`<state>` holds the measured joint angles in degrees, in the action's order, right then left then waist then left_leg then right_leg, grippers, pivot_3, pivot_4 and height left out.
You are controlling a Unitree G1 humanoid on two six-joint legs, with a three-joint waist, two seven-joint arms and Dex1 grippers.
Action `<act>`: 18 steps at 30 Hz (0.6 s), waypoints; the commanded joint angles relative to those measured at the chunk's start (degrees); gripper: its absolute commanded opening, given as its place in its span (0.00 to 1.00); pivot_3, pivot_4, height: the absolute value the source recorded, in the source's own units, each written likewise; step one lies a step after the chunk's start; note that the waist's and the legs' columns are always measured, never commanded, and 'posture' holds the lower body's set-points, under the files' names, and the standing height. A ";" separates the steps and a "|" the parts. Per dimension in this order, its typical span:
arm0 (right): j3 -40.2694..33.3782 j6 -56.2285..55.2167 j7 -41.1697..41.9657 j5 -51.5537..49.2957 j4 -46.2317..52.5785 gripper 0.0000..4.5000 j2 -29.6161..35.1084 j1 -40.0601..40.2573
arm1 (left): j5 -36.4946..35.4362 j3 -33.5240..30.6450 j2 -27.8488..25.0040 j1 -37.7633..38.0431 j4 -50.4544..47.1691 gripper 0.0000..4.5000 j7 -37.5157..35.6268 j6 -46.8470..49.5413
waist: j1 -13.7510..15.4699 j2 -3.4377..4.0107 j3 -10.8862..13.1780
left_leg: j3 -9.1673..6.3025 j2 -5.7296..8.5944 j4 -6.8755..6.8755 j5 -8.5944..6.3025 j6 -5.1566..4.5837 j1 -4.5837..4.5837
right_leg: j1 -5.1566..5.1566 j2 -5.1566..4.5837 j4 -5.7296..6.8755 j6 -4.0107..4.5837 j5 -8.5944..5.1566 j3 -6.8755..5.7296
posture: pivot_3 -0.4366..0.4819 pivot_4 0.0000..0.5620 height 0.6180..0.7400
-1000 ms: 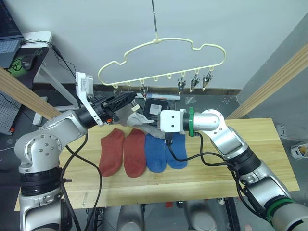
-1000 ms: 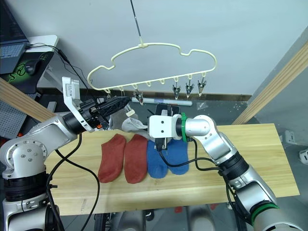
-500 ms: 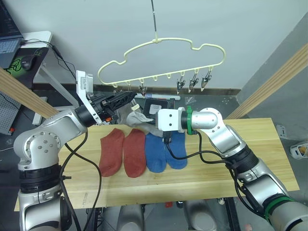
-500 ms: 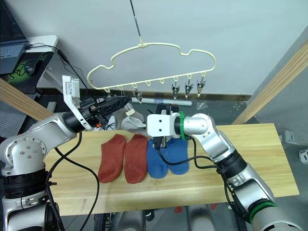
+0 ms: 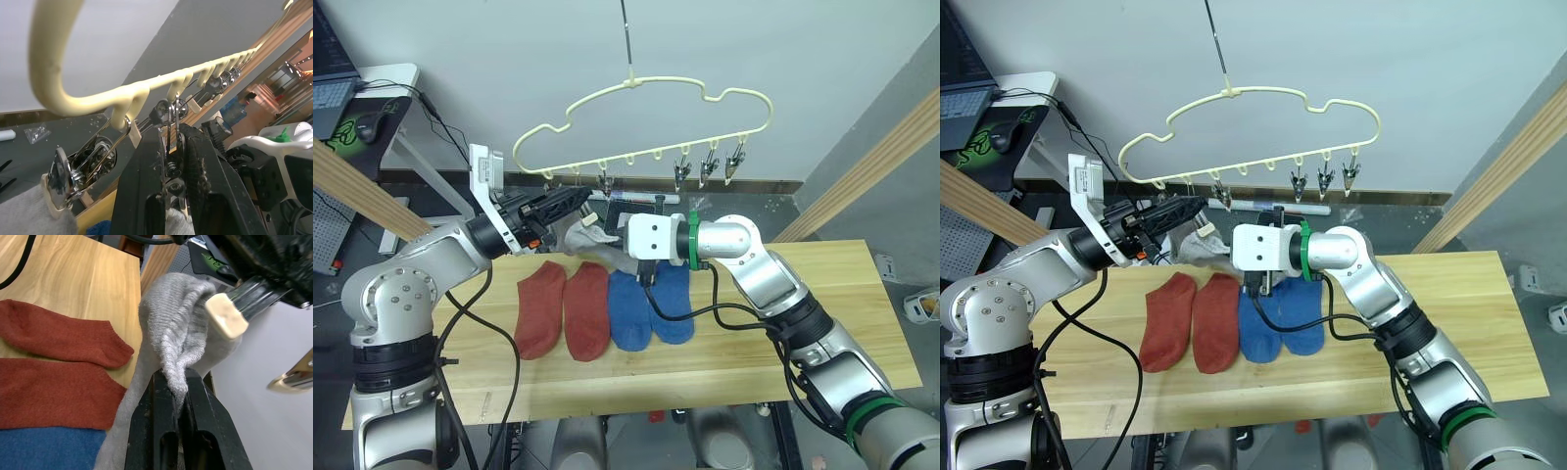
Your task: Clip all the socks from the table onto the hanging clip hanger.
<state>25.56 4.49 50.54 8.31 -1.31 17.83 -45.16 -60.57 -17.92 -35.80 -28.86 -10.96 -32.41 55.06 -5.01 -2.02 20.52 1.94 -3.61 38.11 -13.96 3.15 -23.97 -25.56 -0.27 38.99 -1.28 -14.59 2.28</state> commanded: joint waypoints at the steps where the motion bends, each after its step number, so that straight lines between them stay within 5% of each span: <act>1: -1.58 -0.20 -0.58 -0.43 1.73 0.00 -0.07 -0.78 | 0.09 -0.11 -0.97 0.39 -1.25 0.05 -1.20 -0.09 | 0.00 0.00 0.00 | 0.00 0.00 0.00 0.00 0.00 0.00 | 0.00 0.00 0.00 0.00 0.00 0.00 | 0.27 0.56 0.96; 18: -2.41 0.34 -0.79 -1.46 3.01 0.00 0.06 -1.02 | 2.27 0.36 -1.46 1.13 -1.22 0.05 -3.48 -0.63 | -0.09 -0.10 -0.10 | 0.00 0.00 0.03 0.00 0.00 0.00 | 0.00 0.00 0.03 0.01 0.01 -0.01 | 0.26 0.54 0.96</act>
<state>24.19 5.06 49.93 7.80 -0.76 18.51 -45.18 -58.62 -17.69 -36.31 -28.63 -10.96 -34.95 54.71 -5.10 -2.11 20.43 1.94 -3.61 38.14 -13.96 3.16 -23.97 -25.56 -0.27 39.02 -1.27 -14.59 2.27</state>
